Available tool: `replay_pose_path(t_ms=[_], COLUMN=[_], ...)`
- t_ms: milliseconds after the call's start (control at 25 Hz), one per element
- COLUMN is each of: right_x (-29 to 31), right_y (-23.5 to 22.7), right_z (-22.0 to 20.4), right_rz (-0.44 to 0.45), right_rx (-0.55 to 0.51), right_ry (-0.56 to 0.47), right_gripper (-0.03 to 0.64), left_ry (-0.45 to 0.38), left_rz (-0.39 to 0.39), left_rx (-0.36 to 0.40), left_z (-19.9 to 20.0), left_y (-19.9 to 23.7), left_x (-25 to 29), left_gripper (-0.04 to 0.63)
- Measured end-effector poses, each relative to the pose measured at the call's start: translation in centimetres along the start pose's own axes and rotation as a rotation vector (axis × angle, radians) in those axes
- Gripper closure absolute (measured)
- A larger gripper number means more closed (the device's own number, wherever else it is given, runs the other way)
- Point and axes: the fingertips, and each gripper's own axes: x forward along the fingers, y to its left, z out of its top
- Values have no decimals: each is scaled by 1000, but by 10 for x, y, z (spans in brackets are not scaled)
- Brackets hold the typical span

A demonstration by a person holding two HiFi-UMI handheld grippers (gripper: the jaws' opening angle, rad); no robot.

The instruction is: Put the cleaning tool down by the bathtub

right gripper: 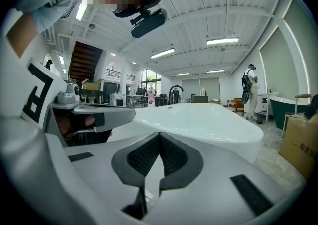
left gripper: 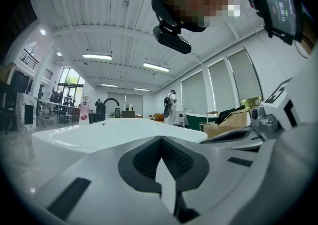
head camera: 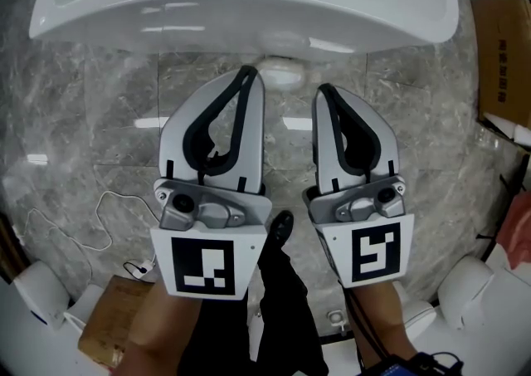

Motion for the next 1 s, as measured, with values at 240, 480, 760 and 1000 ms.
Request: replay_pose_path(t_ms=[240,480,760,1000], right_x=[-3,-3,3,4], right_y=[-3,-6,-10,-15], right_z=[2,-3,-7,-13], right_rz=[-8,-2,-5,-6], right_rx=[-1,11,7,10], right_ry=[-13,-8,-17,-15], right_gripper=[604,604,604,604], left_ry=[4,8,14,15], left_rz=[-4,-9,-7,-10], left_rx=[1,1,4,1], left_z=[-2,-6,-11,-16], left_y=[-4,-8,-6,-11], left_x=[0,3,8,14], left_gripper=[578,578,578,578])
